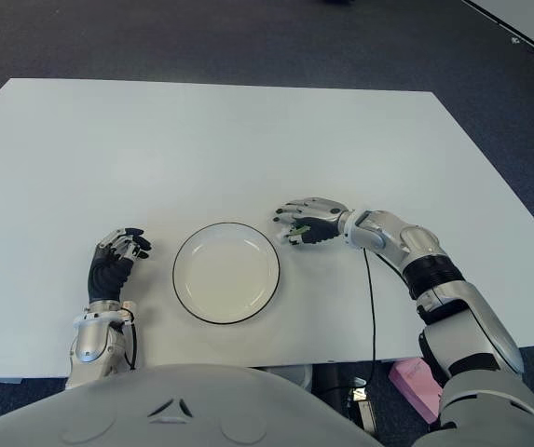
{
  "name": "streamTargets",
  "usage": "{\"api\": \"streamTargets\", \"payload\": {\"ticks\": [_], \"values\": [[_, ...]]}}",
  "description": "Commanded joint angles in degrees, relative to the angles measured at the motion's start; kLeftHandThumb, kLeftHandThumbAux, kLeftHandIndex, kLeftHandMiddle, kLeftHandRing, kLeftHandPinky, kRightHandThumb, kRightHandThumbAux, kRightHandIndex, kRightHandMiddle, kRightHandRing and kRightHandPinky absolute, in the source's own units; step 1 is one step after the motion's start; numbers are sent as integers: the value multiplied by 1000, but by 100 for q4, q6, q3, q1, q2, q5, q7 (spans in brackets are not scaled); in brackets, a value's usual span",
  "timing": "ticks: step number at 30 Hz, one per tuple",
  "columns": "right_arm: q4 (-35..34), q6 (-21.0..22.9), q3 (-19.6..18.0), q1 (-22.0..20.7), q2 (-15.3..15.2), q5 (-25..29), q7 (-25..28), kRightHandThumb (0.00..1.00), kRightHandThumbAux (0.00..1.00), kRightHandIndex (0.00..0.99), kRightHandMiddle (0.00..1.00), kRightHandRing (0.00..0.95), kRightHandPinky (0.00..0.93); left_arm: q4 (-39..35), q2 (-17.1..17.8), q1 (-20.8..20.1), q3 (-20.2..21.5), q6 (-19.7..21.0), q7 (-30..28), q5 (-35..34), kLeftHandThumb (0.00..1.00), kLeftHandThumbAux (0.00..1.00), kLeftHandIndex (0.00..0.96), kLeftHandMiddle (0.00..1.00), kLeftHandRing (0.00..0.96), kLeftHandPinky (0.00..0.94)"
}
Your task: Put the toothpaste on the table into the plate.
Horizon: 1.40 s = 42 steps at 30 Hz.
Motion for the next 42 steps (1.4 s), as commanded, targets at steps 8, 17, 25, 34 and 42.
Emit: {"api": "streamTargets", "payload": {"ticks": [8, 17, 25, 34, 42], "values": [[403, 326, 82, 290, 327, 118, 15, 624, 77, 0, 0, 0, 0, -6, 119, 187, 36, -92, -107, -115, 702, 720, 431, 560, 548, 527], [432, 689, -49, 696, 506, 239, -536, 627, 75, 0, 0, 0, 0, -66, 193, 324, 44, -207, -153, -144, 702, 720, 432, 567, 552, 527], [694, 1031, -67, 1026, 781, 212, -1277, 587, 102, 0, 0, 0, 0, -151, 218, 437, 67, -188, -205, -225, 703, 720, 433, 573, 555, 529], [79, 1193, -310, 1566, 846, 493, -1673, 539, 119, 0, 0, 0, 0, -232, 277, 538, 106, -205, -294, -343, 701, 720, 432, 573, 553, 527], [-55, 1303, -433, 1835, 928, 559, -1971, 531, 133, 0, 0, 0, 0, -430, 286, 628, 108, 6, -242, -306, 701, 720, 432, 559, 535, 510]]}}
